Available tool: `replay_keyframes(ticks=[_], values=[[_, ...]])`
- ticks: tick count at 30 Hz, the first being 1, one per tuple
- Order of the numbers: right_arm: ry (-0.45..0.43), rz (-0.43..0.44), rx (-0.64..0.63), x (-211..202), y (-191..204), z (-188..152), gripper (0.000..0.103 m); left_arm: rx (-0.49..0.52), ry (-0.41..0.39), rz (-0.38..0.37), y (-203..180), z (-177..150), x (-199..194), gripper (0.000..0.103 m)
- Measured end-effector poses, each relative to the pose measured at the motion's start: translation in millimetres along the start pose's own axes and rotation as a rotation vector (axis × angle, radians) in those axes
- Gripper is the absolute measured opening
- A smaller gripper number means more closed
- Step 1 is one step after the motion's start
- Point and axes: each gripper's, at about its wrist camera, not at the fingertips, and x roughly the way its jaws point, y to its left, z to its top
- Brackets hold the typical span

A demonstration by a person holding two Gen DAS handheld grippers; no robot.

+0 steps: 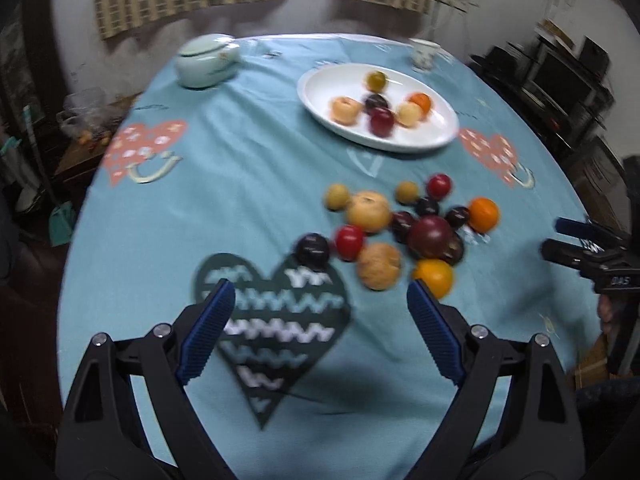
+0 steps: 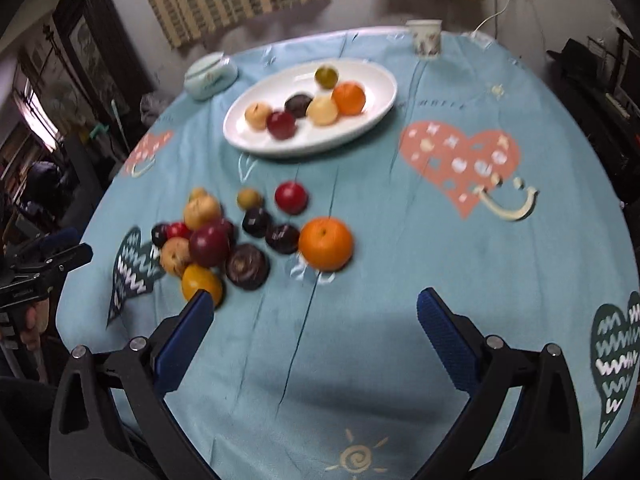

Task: Organize fruits
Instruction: 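Grasp the tan pear with the left gripper while the right grasps a red plum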

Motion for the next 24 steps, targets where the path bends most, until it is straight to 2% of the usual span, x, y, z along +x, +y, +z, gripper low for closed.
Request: replay_keyframes(ticks=[4,6,14,17,18,19,23,24], values=[[0.031,0.014,-0.024,5.9,10.6,2.8,0.102,0.055,0.041,-0.083,-29.6,6.5,27.6,0.089],[0.039,0.018,-0.035,7.4,12.4,3.2,0.102,0.055,0.064,-0.1,-36.1,10.7,41.1,0.088],[0.056,0.036,-0.075,12.1,20.8,1.6,0.101,-0.041,0.13,-0.14,-25.3,18.6,74.3,0.078],[0.045,0.033,-0.112,16.7,29.5,9.4,0.094,-0.069,0.155,-0.16,-22.9,18.6,85.2,0.067],[0.041,0.029,-0.122,18.6,32.1,12.4,0.09,-0.078,0.165,-0.167,-22.4,19.0,89.2,0.057],[0.046,0.028,-0.135,21.0,34.7,15.4,0.084,-0.095,0.171,-0.18,-20.9,19.1,93.4,0.051],[0.065,0.051,-0.167,29.6,44.1,26.4,0.082,-0.12,0.186,-0.2,-19.0,22.3,101.2,0.049],[0.066,0.06,-0.173,31.9,46.8,28.7,0.082,-0.111,0.183,-0.199,-20.3,22.7,100.8,0.044]])
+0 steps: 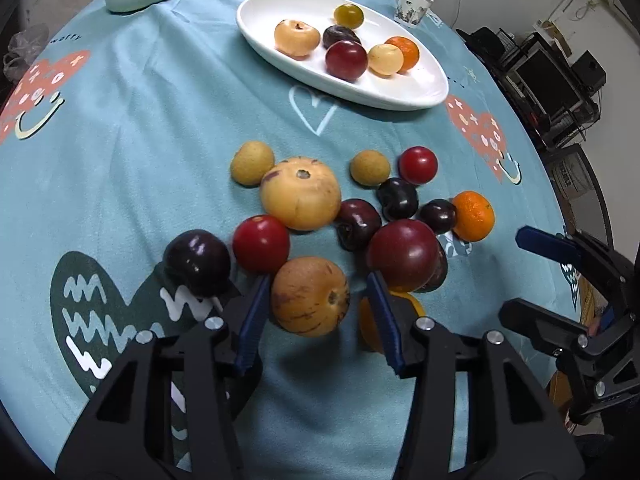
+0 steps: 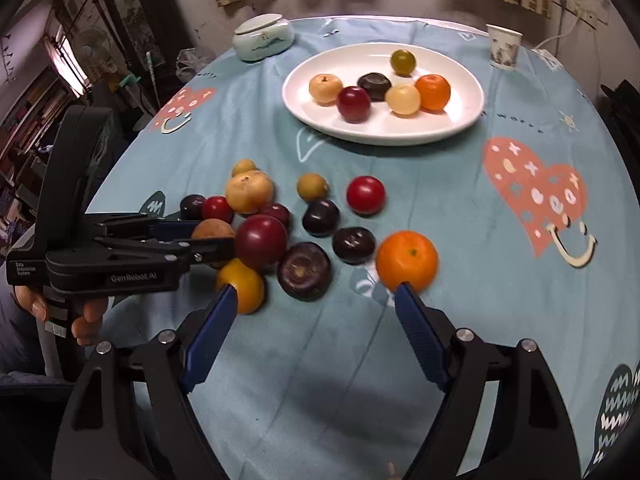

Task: Organize fruits
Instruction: 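Grasp the tan pear with the left gripper while the right grasps a red plum, then carry both fruits to the white plate and open both grippers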

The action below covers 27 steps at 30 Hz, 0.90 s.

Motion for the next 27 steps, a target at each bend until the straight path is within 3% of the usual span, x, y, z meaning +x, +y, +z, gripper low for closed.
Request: replay_keyframes(ticks=[1,7,12,15,16,22,27], values=[[0.002,0.008,-0.004,2.9,1.5,3.0,0.079,0.011,-0.001,0.008,-1.1,-0.2,-0.1,0.037],[0.032,0.027,-0.055,28.8,18.4,20.6,0.064,-0.019,-0.038,0.057,13.1,-8.1,-25.9,0.036],[0.074,0.004,-0.098,52.5,30.6,29.3,0.061,-0.074,-0.105,0.098,35.6,-17.9,-63.8,0.036],[0.086,-0.001,-0.122,61.2,35.4,30.8,0.05,-0.09,-0.12,0.111,41.7,-21.1,-74.0,0.036],[0.092,0.021,-0.131,61.4,36.8,31.4,0.04,-0.089,-0.122,0.111,42.6,-21.4,-75.5,0.036],[0.07,0.039,-0.099,44.8,29.3,27.7,0.04,-0.019,-0.14,0.117,24.4,-12.9,-80.2,0.036],[0.026,0.063,0.026,19.8,2.7,20.6,0.04,0.083,-0.158,0.108,-7.8,11.7,-83.3,0.036]])
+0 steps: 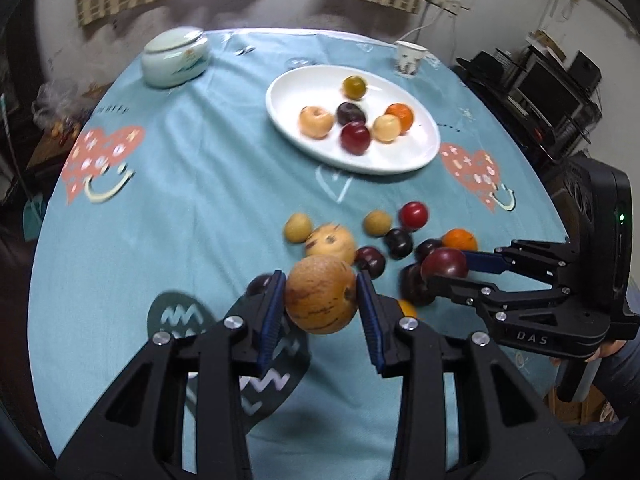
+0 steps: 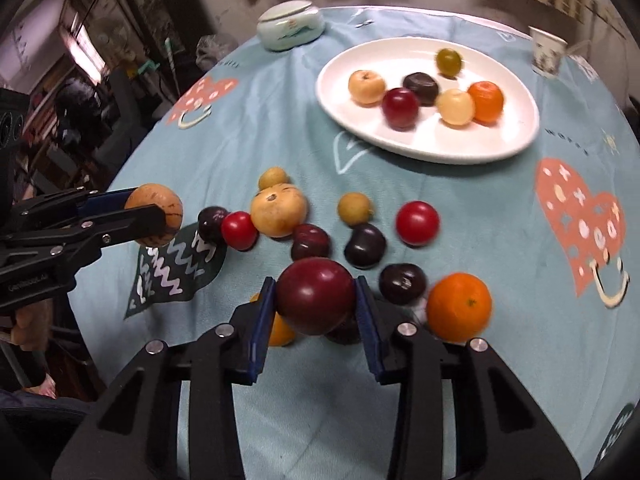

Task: Organize fruits
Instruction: 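Carry both fruits to the white plate and open both grippers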

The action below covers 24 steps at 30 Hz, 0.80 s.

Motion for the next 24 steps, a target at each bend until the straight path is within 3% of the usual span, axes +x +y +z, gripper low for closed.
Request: replay_keyframes(ticks=[6,12,24], values=[[-0.053,0.003,0.102,-31.5,-26.8,-19.1,0.04,0.104,-0.011,-0.002,-35.3,30.2,4.3,0.037],[-0.053,0.021,0.156,-33.9,-40.3,-39.3,0.04,0.181,0.016,0.011,-57.5,33.6,13.8,0.037],[-0.017,0.058,0.122,-20.3,-32.3,-36.2,0.04,0.163,0.04,0.01,-51.8,34.6,24.4,0.037]])
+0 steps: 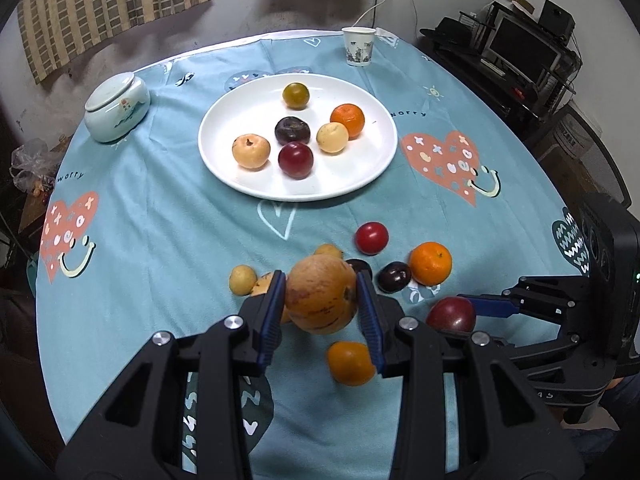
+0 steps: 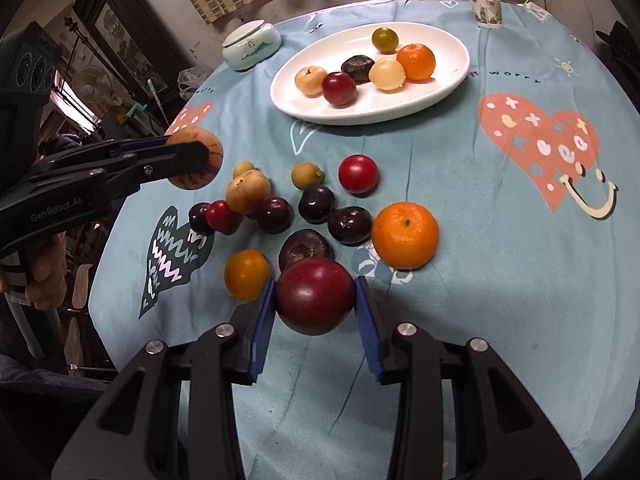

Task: Organize fruits
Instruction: 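Carry both fruits to the white plate and open both grippers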

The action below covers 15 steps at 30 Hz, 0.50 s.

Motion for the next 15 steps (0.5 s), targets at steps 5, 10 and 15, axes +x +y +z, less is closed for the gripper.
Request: replay_keyframes(ticks=[5,10,15], values=[[0.01,0.02,-0.023,4.4,8.2,1.0,0.04,-0.052,0.016,-0.003,16.7,-7.0,3.7,0.037],[-0.081,-0.012,-0.073,-5.9,10.0,44.8,0.04,-0.074,-0.006,-0.038,24.8,25.9,12.1,0.037],[-0.207,-0.093,-0.102,-9.1,0.6,114.4,0.04,-0.077,-0.07,-0.025,31.3,91.6,27.6,0.037]])
